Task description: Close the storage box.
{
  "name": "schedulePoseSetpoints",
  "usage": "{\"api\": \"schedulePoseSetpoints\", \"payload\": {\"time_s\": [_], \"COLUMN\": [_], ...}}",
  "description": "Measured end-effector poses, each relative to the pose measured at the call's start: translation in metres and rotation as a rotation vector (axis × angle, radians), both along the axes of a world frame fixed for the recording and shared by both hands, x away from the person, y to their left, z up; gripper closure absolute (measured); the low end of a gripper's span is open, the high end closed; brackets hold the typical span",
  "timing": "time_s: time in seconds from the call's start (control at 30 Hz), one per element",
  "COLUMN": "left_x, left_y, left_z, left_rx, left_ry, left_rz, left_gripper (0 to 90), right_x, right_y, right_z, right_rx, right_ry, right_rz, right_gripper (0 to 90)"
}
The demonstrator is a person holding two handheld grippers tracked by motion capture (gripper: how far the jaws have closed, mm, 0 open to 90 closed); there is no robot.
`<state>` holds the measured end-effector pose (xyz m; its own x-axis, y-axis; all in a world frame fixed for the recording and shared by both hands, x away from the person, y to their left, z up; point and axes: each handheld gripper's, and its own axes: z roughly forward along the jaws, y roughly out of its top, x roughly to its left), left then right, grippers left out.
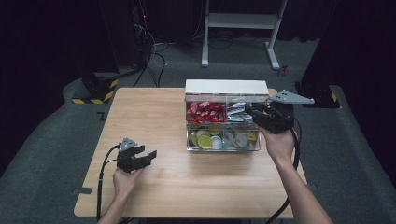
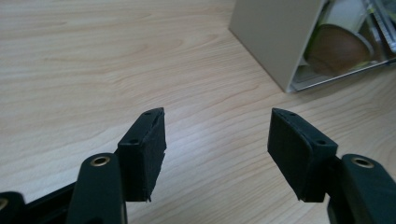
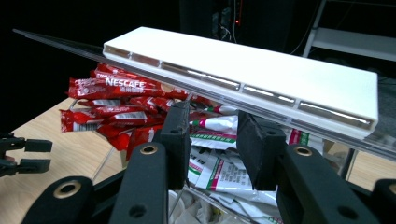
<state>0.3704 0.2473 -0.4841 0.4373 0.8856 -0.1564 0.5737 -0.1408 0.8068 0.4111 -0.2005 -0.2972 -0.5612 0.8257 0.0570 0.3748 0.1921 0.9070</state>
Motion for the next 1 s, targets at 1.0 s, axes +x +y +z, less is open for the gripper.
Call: {"api": "schedulePoseSetpoints", "payload": {"time_s": [1.0], "left_x": [0.016], "left_y": [-0.029], "left_z": [0.057], "left_rx": [-0.012], "left_ry": [-0.091], "left_rz": [-0.146], "left_gripper": [37.3], "right_x": [0.015], "right_y": [0.003], "right_z": [0.005], "right_rx": [0.005], "right_ry": [0.044], "right_rz": [-0.002], "right_gripper": [64.5]}}
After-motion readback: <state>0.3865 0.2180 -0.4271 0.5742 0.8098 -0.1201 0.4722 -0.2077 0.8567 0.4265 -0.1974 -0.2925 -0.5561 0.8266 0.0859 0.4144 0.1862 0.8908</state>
